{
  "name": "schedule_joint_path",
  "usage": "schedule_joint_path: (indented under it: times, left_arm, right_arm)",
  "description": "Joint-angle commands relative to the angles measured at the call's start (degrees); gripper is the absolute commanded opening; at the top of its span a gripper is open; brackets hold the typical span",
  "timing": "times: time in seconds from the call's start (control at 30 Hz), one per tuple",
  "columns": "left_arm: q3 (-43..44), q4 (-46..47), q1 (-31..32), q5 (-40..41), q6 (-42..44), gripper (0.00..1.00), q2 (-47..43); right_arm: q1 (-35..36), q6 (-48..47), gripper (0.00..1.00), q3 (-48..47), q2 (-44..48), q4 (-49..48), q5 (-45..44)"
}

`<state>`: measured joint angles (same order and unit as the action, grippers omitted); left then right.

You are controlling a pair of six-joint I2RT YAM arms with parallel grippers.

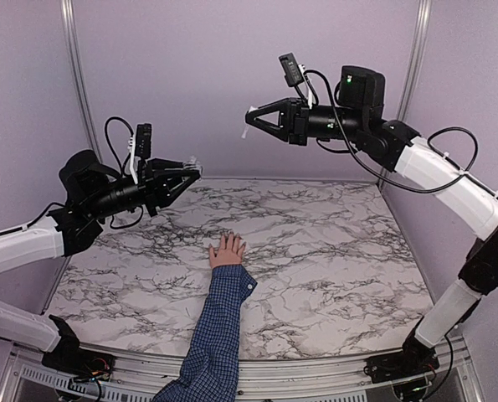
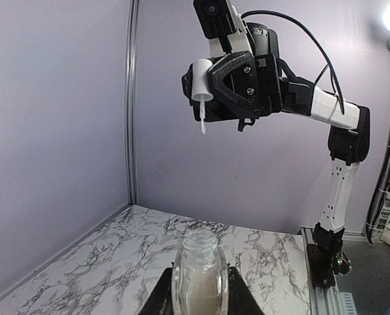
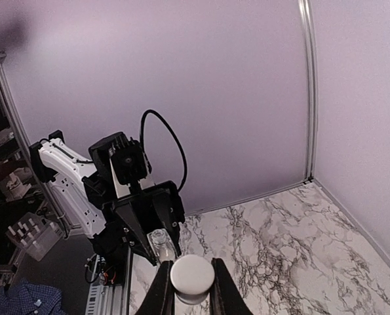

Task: Paint the nails
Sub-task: Close the cap of the nail polish bottle.

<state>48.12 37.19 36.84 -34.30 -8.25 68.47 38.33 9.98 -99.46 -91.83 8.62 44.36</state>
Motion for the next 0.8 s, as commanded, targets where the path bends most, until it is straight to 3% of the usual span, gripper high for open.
schedule_joint_path:
  times: [0.0, 0.2, 0.77]
  left_arm:
    - [-0.47, 0.29, 0.80, -1.09, 0.99, 0.00, -1.33]
    - [1.26, -1.21, 3.00, -1.70, -0.42, 0.00, -0.39]
    - [5.87, -4.41, 7.05, 0.03, 3.83, 0.00, 3.57]
  right_arm:
    - [3.00, -1.03, 0.00, -3.26, 0.27, 3.48, -1.07]
    - [4.99, -1.37, 0.00, -1.38, 2.36, 0.97, -1.05]
    - [8.48, -6.58, 0.00, -7.95, -0.26, 3.69, -1.77]
